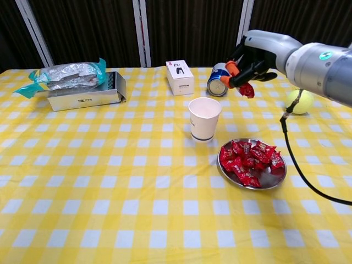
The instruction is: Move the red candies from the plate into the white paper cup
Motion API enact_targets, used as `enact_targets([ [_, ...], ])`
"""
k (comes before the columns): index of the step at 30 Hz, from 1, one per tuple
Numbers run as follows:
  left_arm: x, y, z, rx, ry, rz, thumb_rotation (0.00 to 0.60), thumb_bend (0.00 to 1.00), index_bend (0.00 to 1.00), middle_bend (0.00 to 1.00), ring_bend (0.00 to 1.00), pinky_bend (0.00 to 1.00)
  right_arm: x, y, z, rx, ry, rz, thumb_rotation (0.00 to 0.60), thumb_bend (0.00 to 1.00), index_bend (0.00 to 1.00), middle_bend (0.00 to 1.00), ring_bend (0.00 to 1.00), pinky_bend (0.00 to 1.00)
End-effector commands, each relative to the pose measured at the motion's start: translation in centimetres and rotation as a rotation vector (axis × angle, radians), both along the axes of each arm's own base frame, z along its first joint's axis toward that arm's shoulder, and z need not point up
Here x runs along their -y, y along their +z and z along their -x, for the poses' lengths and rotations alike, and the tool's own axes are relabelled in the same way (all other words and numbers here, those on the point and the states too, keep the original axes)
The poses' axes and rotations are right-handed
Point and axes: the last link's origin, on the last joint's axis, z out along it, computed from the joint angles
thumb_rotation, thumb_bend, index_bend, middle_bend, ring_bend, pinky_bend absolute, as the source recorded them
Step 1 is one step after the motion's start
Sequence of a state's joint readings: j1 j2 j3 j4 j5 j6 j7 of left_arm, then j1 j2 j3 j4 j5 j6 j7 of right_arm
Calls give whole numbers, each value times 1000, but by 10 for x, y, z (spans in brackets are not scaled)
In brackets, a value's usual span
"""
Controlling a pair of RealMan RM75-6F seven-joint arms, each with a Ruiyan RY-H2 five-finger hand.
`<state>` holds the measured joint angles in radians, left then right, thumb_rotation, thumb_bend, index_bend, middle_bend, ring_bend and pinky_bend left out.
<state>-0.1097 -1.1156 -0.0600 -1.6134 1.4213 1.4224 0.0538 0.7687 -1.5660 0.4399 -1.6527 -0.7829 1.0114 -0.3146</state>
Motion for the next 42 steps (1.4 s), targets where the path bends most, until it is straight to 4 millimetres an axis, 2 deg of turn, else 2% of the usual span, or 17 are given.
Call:
enact_targets([
  [1, -1, 0, 0, -1, 1, 3, 600, 54, 0, 0, 0, 0, 8, -5, -12, 1, 9, -5, 600, 514, 817, 912, 922, 1000],
  [12, -3, 2, 1, 10, 9, 8, 600, 55, 0, 0, 0, 0, 21, -32, -35, 15, 16, -36, 600, 515, 817, 911, 921, 1000],
  [25, -2, 4, 3, 16, 12, 9, 600, 55, 0, 0, 0, 0, 27, -62, -31, 37, -30, -64, 600, 515, 809, 911, 921, 1000],
  [42, -1, 4, 3, 17, 16, 9, 600, 55, 0, 0, 0, 0, 31, -69, -25, 51, -57, -57, 600, 513, 570, 911, 882, 998],
])
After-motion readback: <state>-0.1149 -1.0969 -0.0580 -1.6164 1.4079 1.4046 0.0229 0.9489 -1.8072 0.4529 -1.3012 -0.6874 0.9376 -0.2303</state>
